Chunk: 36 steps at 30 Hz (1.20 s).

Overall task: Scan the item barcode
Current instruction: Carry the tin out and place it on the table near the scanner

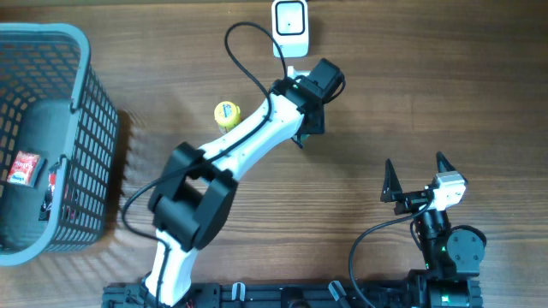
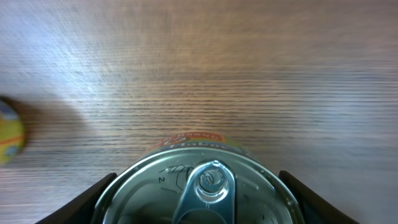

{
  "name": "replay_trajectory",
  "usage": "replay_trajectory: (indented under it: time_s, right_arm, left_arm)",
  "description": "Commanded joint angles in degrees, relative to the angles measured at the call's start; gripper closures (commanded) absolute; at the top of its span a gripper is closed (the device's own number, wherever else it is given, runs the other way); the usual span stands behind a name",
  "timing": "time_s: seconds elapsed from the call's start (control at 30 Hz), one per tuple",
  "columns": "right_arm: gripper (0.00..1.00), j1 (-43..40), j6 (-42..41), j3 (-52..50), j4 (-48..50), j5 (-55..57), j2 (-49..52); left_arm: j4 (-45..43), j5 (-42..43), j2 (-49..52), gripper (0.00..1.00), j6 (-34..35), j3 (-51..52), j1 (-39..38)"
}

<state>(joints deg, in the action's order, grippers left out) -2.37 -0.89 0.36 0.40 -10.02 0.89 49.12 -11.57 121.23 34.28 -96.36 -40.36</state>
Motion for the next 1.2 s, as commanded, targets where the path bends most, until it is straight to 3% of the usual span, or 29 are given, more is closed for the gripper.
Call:
replay_trajectory:
  time_s: [0.0, 0.23, 0.43, 0.53, 0.6, 0.63, 0.83, 1.0, 1.17]
  right_arm:
    - [0.0, 0.37, -0.76, -0.07, 0.22, 0.59, -0.28]
    - [0.0, 0.37, -0.74, -0.07, 0.22, 0.59, -0.28]
    - [0.0, 0.37, -0.74, -0.07, 0.22, 0.59, -0.28]
    - [0.0, 0.37, -0.76, -0.07, 0.22, 0.59, -0.28]
    - [0.0, 0.37, -0.76, -0.07, 0.22, 0.59, -0.28]
    - [0.0, 0.37, -0.74, -0.07, 0.22, 0.59, -0.28]
    - [0.0, 0.37, -0.74, -0.07, 0.22, 0.57, -0.28]
    - [0.0, 0.37, -0.76, -0.07, 0.22, 0.59, -0.28]
    - [0.0, 0.37, -0.76, -0.07, 0.2, 0.59, -0.28]
  left_arm:
    - [-1.97, -1.57, 2.6, 0.35, 4.46, 0.46, 0.0]
    - [-7.96, -1.6, 2.75, 0.31, 17.46, 6.78, 0.13]
    - [-8.02, -2.47, 2.75, 0.27, 16.57, 9.35, 0.13]
    - [-7.98, -2.67, 2.75, 0.2, 13.44, 9.38, 0.13]
    - [-7.72, -4.04, 2.75, 0.03, 12.37, 9.35, 0.13]
    - [-7.37, -4.87, 2.73, 0.0, 12.28, 9.35, 0.13]
    - [-5.88, -5.03, -2.36, 0.0, 3.87, 7.26, 0.13]
    - [-2.45, -2.93, -16.87, 0.0, -7.61, -0.2, 0.07]
    - [-1.64, -4.72, -30.08, 0.0, -11.23, -6.12, 3.74]
